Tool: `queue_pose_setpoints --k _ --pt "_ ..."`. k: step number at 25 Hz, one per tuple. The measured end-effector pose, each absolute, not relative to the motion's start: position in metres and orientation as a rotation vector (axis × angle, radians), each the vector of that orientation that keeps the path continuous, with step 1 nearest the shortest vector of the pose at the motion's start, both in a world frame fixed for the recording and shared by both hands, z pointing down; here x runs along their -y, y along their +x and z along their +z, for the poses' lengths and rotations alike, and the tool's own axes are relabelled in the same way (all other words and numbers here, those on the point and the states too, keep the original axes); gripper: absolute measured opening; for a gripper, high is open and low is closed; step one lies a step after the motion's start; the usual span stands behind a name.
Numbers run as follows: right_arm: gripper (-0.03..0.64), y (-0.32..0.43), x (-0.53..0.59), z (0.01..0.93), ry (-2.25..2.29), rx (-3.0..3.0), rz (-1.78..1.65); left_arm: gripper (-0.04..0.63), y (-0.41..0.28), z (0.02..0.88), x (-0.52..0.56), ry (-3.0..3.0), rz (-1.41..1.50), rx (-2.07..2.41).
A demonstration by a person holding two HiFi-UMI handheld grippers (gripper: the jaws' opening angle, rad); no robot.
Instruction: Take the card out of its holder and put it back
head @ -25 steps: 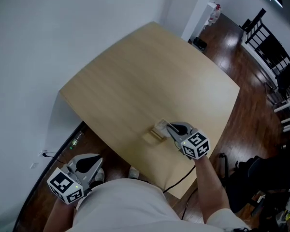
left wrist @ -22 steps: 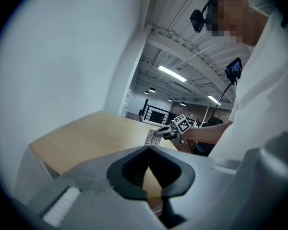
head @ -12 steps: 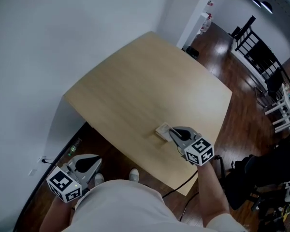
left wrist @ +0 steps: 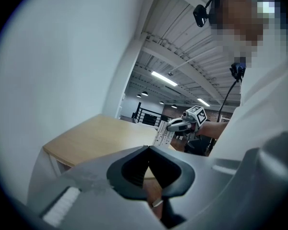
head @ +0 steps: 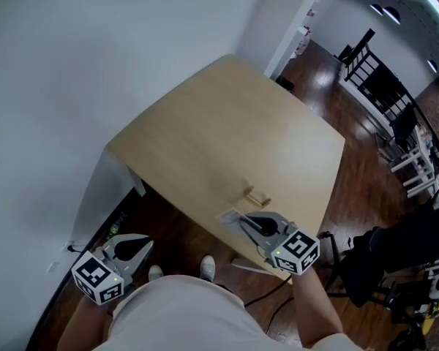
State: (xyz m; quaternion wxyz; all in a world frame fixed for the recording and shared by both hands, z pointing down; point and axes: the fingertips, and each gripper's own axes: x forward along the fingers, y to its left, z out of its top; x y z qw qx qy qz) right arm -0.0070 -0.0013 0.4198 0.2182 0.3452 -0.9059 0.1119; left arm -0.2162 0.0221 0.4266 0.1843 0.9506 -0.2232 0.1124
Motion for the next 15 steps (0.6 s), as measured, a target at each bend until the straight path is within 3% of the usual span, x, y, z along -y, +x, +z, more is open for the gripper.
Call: queue_pose_setpoints --k 15 --pt "0.021 -0.104 -0.075 0.415 0.997 2.53 0.391 0.005 -0.279 0.437 -0.051 2.725 0.364 0.461"
